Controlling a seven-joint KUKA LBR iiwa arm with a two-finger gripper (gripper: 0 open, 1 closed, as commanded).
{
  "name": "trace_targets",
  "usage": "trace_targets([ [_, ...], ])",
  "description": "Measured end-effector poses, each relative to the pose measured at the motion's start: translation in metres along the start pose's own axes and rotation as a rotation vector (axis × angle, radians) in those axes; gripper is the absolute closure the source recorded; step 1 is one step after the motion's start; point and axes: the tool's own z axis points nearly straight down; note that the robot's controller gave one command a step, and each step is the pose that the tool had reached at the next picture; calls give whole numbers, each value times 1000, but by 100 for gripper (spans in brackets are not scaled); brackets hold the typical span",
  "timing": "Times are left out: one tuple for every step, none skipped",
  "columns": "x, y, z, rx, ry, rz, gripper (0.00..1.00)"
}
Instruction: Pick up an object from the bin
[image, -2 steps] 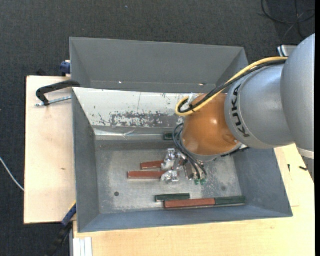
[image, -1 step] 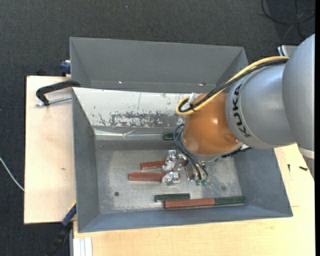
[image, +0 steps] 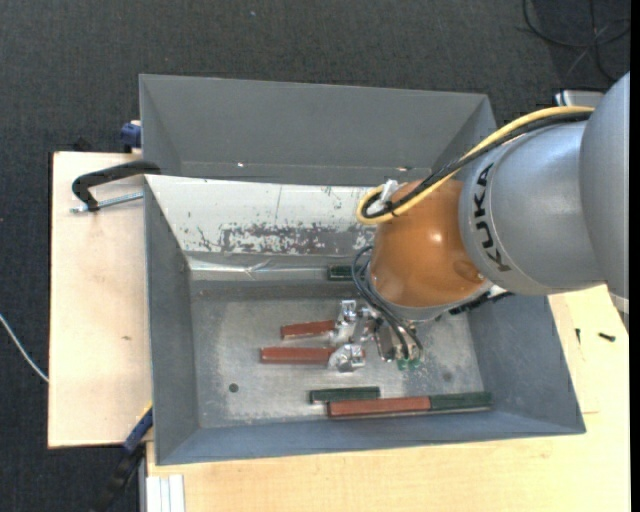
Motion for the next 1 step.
trace_targets([
  [0,0,-23,0,2,0,100],
])
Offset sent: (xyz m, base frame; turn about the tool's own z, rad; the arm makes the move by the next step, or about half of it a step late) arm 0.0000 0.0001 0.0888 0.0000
